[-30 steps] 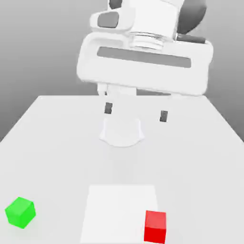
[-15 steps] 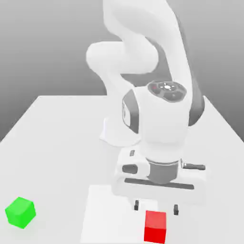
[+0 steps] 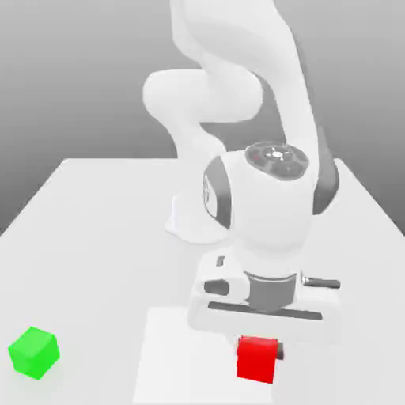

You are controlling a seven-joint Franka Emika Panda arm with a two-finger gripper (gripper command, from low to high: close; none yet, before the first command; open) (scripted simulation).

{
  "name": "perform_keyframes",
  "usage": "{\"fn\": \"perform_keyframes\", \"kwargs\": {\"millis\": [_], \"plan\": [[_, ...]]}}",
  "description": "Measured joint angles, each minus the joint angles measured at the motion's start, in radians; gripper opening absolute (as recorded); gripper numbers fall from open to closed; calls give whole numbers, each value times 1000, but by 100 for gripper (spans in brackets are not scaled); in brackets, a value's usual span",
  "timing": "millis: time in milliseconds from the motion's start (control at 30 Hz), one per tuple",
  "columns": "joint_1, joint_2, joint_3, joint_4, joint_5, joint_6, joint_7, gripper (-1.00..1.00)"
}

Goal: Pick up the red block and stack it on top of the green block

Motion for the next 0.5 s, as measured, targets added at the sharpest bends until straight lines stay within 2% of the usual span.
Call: {"fn": "perform_keyframes", "kwargs": {"millis": [300, 433, 467, 500], "plan": [[-179, -55, -229, 5, 103, -54, 286, -100], [-264, 51, -308, 39, 176, 18, 385, -100], [-277, 84, -310, 45, 192, 44, 389, 100], [-277, 84, -310, 45, 192, 44, 389, 100]]}}
